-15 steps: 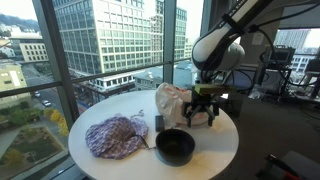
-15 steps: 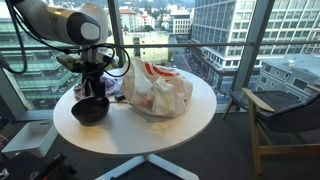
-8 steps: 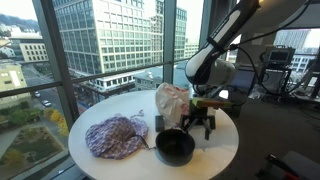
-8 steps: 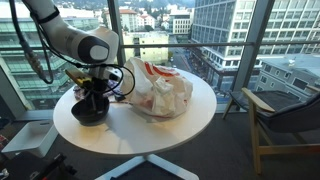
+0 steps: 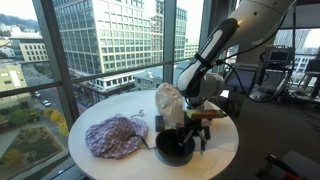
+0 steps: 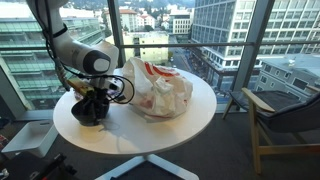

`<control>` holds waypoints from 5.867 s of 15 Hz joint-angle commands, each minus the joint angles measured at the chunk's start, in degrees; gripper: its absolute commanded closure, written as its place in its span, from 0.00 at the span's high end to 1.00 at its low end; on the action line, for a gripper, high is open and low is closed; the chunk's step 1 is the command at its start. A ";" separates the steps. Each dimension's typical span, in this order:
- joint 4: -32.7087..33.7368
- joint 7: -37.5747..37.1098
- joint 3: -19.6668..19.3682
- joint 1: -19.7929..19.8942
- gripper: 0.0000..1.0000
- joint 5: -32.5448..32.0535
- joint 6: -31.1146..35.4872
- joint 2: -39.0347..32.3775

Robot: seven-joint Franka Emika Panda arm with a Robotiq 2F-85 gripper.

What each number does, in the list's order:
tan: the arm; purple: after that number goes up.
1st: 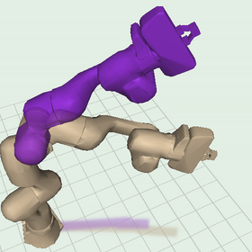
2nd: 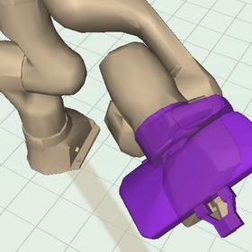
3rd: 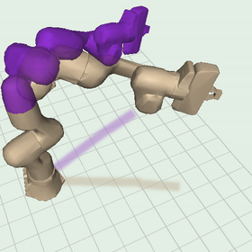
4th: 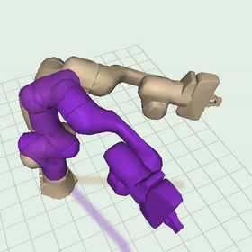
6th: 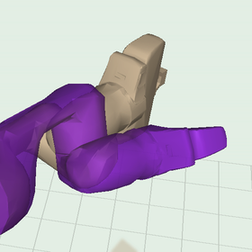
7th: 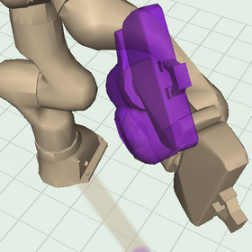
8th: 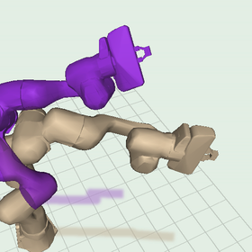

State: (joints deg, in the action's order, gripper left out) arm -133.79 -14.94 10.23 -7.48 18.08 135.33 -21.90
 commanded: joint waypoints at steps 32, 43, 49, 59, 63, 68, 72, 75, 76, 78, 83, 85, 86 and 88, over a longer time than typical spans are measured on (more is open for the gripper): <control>6.23 -9.17 -11.61 9.84 0.04 16.18 -34.29 10.66; 11.20 -15.47 -17.81 13.48 0.04 15.61 -37.48 7.80; 18.24 -15.50 -17.53 14.37 0.04 17.03 -38.53 -1.54; 29.91 -15.19 -18.55 16.18 0.03 16.29 -40.37 -11.36; 33.19 -15.74 -18.42 15.67 0.04 15.71 -38.63 -12.81; 35.65 -19.31 -17.80 13.45 0.03 16.07 -32.59 -17.69; 37.22 -21.12 -16.38 13.61 0.03 19.10 -28.86 -19.90; 37.16 -20.51 -16.33 13.20 0.03 21.39 -25.50 -19.08; 37.26 -20.68 -16.46 12.93 0.03 21.28 -24.14 -19.13; 38.09 -21.70 -16.72 12.75 0.03 20.53 -21.93 -19.94; 38.50 -22.28 -17.18 11.37 0.34 16.51 -17.82 -21.03; 37.34 -21.55 -16.34 10.98 0.48 15.11 -17.64 -20.02; 36.47 -21.11 -15.84 10.68 0.55 14.47 -18.36 -19.09; 34.96 -20.42 -14.66 10.09 0.71 12.98 -22.01 -16.45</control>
State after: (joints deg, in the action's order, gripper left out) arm -97.09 -35.62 -5.86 3.59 33.37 116.49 -41.88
